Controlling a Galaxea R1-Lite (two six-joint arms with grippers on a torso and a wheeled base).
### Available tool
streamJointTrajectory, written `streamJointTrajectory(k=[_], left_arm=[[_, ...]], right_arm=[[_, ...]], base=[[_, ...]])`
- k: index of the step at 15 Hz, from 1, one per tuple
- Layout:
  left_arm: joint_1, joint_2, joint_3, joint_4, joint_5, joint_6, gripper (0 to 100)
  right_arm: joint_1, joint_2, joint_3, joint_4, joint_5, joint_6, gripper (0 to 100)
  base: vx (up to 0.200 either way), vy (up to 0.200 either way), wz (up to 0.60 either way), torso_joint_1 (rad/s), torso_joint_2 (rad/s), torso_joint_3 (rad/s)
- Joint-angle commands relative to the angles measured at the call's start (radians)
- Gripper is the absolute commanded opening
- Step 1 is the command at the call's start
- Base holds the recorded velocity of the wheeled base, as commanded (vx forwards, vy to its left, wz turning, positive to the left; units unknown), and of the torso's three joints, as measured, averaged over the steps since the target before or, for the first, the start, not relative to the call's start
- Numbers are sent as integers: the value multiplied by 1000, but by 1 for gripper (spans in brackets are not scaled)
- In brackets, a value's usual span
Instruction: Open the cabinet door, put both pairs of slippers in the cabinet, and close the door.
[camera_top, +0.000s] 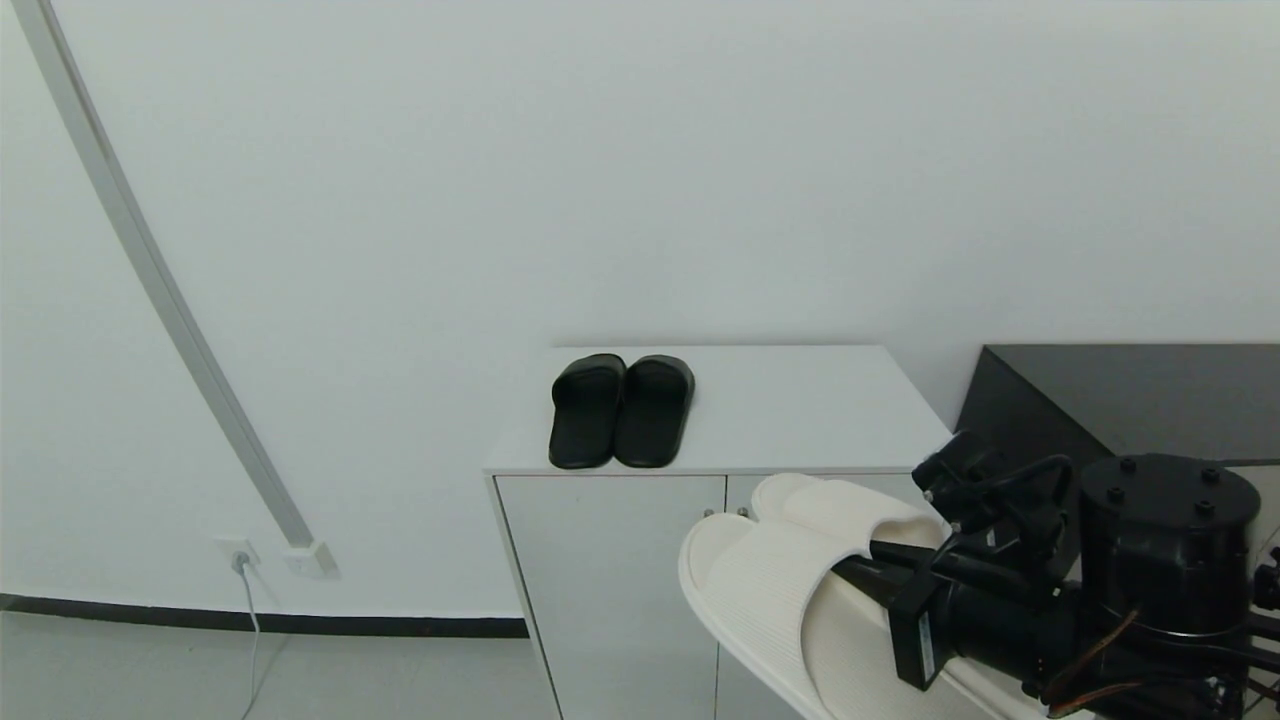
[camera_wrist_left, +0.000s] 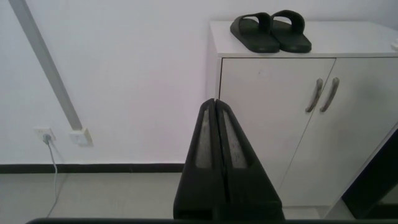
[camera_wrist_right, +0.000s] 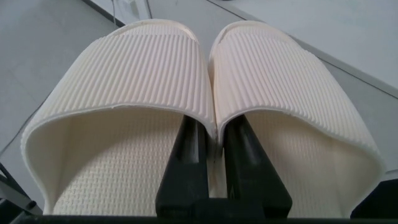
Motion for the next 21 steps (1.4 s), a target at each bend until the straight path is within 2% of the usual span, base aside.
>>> streamJointTrajectory(k=[1, 7, 8, 9, 21], left_arm=[[0, 0, 0, 0, 0, 0, 0], [0, 0, -2, 0, -1, 0, 0], [0, 0, -2, 0, -1, -8, 100], [0, 0, -2, 0, -1, -18, 100], [0, 0, -2, 2, -3, -9, 100]], right_arm=[[1, 10, 1, -1, 0, 0, 0], [1, 9, 20, -2, -3, 0, 0], [2, 10, 21, -1, -4, -1, 0], [2, 12, 24, -1, -3, 0, 0], [4, 45, 35, -4, -1, -7, 0]], base=[[0, 0, 0, 0, 0, 0], [0, 0, 0, -155, 373, 210], [0, 0, 0, -217, 530, 290], [0, 0, 0, -222, 544, 305], [0, 0, 0, -208, 530, 319]])
